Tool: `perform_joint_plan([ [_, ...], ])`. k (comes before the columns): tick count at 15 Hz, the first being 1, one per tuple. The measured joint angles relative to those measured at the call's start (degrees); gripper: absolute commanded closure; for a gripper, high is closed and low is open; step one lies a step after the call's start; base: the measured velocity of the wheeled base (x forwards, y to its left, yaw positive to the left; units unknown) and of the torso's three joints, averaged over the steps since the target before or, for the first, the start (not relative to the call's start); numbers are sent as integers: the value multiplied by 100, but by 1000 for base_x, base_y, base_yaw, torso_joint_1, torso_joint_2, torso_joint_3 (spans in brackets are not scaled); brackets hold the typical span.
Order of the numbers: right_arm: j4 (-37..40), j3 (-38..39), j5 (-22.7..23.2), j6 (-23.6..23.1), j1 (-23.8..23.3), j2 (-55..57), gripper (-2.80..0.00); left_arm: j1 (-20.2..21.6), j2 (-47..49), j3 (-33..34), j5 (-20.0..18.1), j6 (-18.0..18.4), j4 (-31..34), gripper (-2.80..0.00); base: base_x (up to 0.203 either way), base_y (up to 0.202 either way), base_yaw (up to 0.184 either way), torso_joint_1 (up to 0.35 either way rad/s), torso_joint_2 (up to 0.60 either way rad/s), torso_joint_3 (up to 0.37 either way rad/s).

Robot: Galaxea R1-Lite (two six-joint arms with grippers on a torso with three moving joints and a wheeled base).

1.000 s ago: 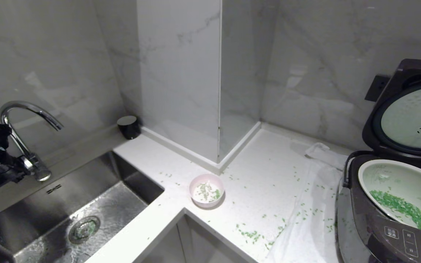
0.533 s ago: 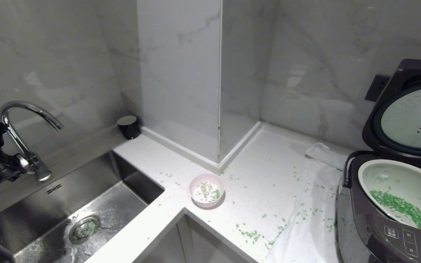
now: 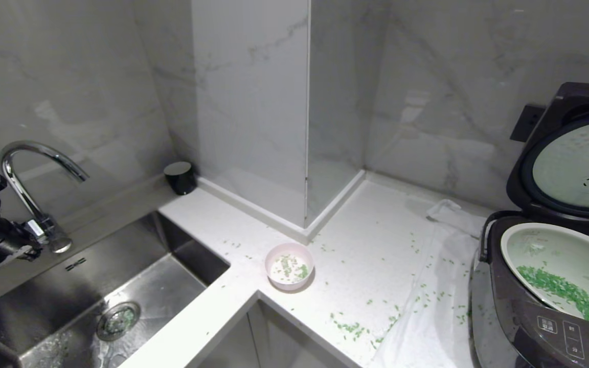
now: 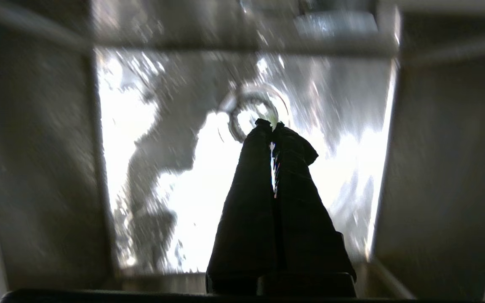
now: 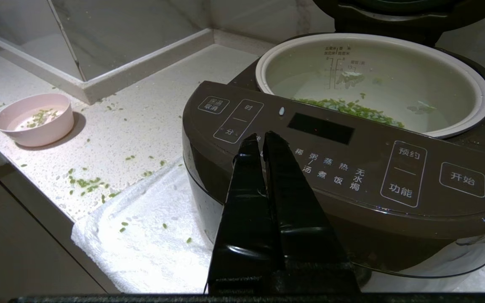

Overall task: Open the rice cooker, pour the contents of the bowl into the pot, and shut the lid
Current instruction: Turn off the tap, then pour the water from the bowl into the rice cooker

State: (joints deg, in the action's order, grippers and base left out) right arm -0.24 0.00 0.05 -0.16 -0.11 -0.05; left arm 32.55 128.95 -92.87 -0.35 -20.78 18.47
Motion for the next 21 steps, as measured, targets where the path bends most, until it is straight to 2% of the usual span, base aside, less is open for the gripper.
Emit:
perform_joint_plan([
  [2,0,0,2,0,0,0,0,-16,-291,454,-324,137,0,0,0,0,0,0,0,0],
  [5,0,0,0,0,-5,0,0,-119,-911,1348,-849,682,-79,0,0,0,0,0,0,0],
  [9,0,0,-2,0,0,0,0,-554,-2025,2632,-1550,1025,-427,0,0,0,0,0,0,0],
  [13,2,0,-2,0,0,0,0,-1394,-3218,4422,-1679,1252,-1649,0,0,0,0,0,0,0],
  [15,2,0,0,0,0,0,0,-1988,-3932,5338,-1690,1328,-2551,0,0,0,0,0,0,0],
  [17,2,0,-2,0,0,0,0,-2546,-4657,5939,-1687,1341,-3227,0,0,0,0,0,0,0],
  [21,0,0,0,1,0,0,0,-3285,-6192,6679,-1681,1329,-3515,0,0,0,0,0,0,0],
])
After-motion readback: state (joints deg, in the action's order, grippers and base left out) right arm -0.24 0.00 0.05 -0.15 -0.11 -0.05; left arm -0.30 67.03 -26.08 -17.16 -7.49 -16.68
